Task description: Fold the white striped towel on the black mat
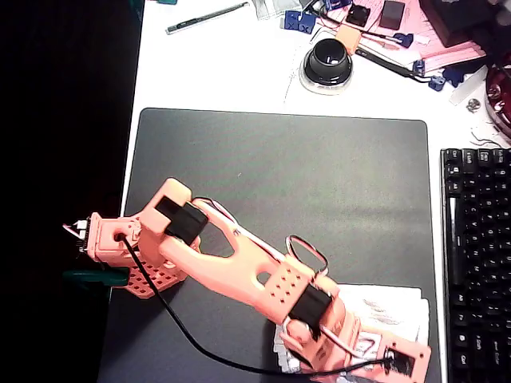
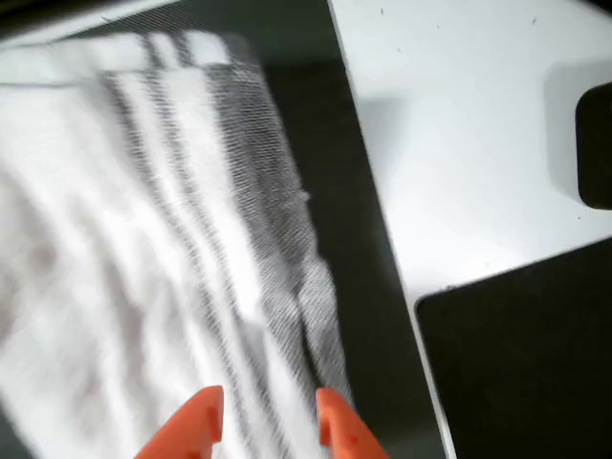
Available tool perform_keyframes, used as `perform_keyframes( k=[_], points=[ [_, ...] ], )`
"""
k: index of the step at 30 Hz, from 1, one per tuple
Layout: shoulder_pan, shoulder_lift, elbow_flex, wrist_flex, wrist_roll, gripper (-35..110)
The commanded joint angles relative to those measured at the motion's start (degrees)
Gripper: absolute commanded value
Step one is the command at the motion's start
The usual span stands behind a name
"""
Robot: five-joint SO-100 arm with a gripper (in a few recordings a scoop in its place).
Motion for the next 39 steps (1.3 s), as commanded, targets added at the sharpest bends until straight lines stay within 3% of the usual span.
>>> perform_keyframes(
  k=[1,5,8,25,39],
  points=[
    [-1.32,7.21,-2.29,4.39,-0.18,13],
    [-3.16,10.02,0.44,10.72,-2.11,7],
    [-4.04,9.84,4.92,9.67,-2.64,3],
    [-4.75,-1.58,33.05,-19.34,-7.21,0],
    [-9.84,4.31,3.96,2.11,-1.49,0]
  ],
)
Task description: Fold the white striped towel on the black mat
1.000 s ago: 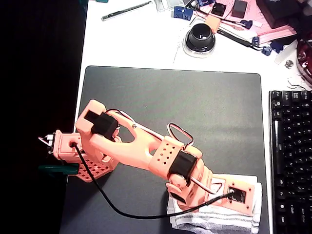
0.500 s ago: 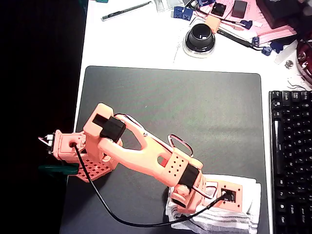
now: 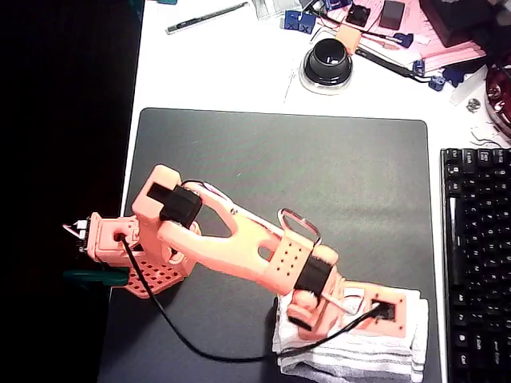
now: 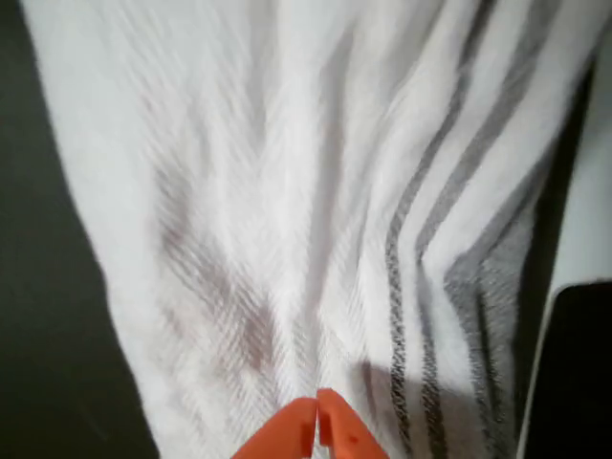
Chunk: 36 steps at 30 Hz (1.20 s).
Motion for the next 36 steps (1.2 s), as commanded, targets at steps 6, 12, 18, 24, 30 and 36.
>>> perform_keyframes(
  k=[6,12,18,24,30,36],
  points=[
    [-5.1,-13.97,-25.93,0.44,6.33,1],
    [-5.54,-31.9,-44.65,3.34,8.09,2],
    [-5.54,-38.58,-45.26,-1.67,9.05,3],
    [-6.15,-23.91,-31.03,-4.04,9.05,3],
    [-6.15,-5.8,-16.44,-3.16,8.17,6],
    [-7.21,10.55,-1.23,-5.54,7.29,7]
  ],
)
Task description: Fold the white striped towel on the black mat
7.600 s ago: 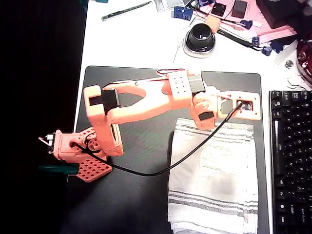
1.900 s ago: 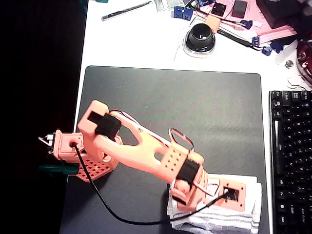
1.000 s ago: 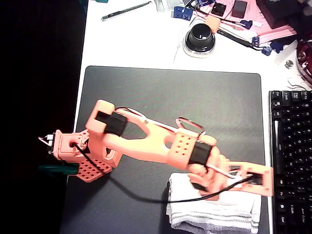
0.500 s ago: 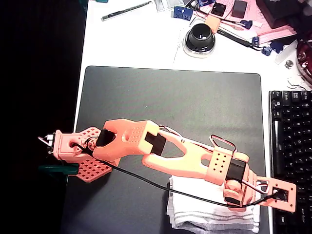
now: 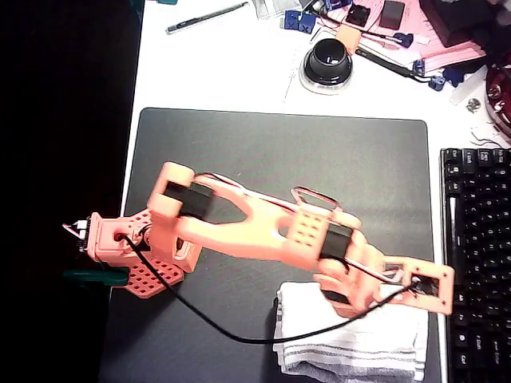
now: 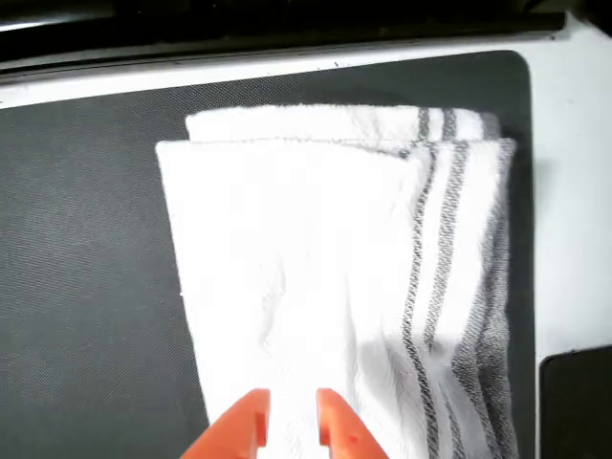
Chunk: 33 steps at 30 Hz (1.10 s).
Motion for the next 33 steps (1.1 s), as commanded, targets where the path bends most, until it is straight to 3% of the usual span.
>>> perform_keyframes(
  k=[1,19,29,33],
  points=[
    [-1.05,12.22,6.59,-1.58,-0.35,7],
    [-12.48,72.51,74.88,-25.4,4.48,0],
    [-14.59,93.08,94.31,-26.28,8.26,0],
    [-14.59,95.98,94.57,-21.53,8.7,1]
  ],
)
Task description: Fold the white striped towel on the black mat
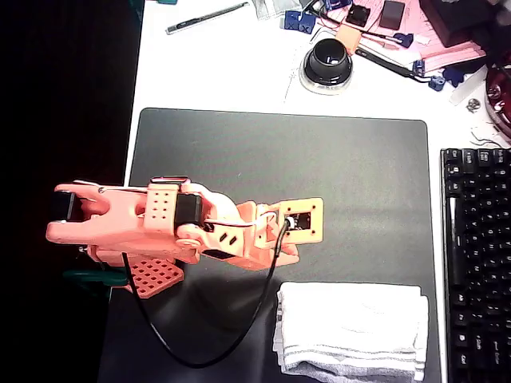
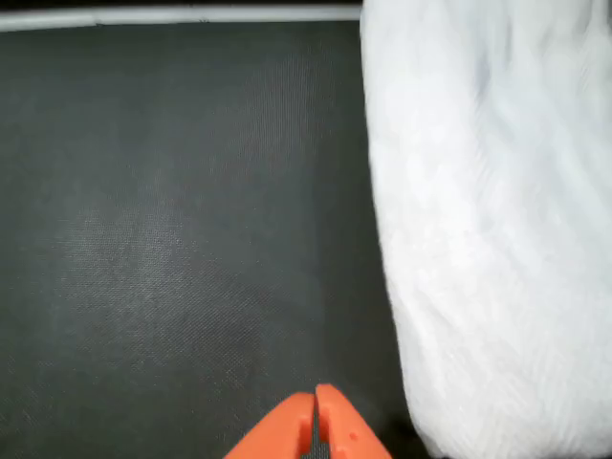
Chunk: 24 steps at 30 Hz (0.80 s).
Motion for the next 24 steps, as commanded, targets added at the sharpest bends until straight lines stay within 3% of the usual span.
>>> perform_keyframes(
  k=[1,12,24],
  points=[
    [-1.23,3.6,1.41,3.08,-0.62,1],
    [0.09,12.39,1.41,18.9,-0.79,0],
    [0.18,12.48,1.41,28.74,-0.09,0]
  ],
)
